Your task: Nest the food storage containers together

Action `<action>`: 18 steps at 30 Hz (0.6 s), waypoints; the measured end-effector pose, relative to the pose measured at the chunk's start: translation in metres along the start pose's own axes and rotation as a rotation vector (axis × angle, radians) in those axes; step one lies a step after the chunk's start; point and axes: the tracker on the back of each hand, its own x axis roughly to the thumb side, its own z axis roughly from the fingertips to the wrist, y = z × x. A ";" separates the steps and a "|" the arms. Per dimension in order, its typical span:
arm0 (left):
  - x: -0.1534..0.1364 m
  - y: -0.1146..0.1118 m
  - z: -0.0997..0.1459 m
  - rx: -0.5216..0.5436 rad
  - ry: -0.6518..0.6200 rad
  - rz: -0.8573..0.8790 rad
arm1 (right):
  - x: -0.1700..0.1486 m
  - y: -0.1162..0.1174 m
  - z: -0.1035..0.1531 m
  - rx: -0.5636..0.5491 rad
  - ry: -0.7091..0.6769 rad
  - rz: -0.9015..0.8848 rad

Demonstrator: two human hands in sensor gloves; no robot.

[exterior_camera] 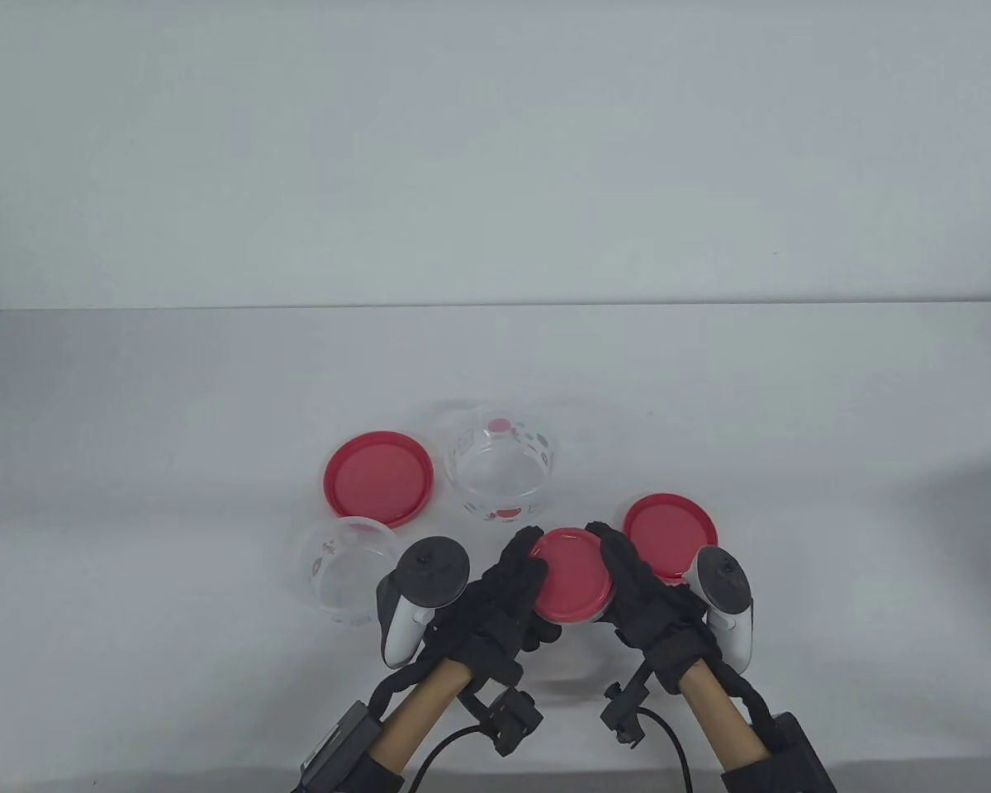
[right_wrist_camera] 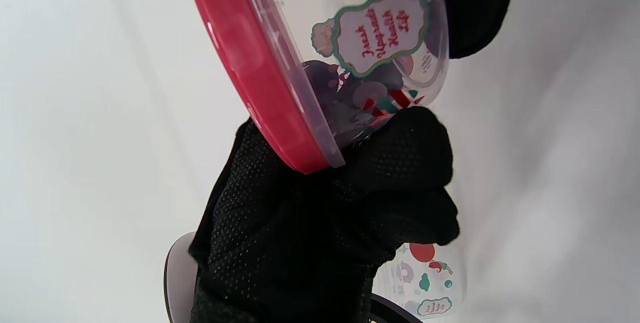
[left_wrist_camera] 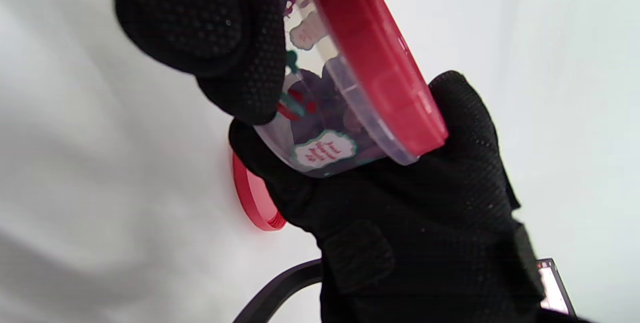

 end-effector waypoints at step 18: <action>0.049 0.132 0.062 0.515 0.102 -0.529 | 0.004 -0.008 0.002 -0.019 -0.013 -0.013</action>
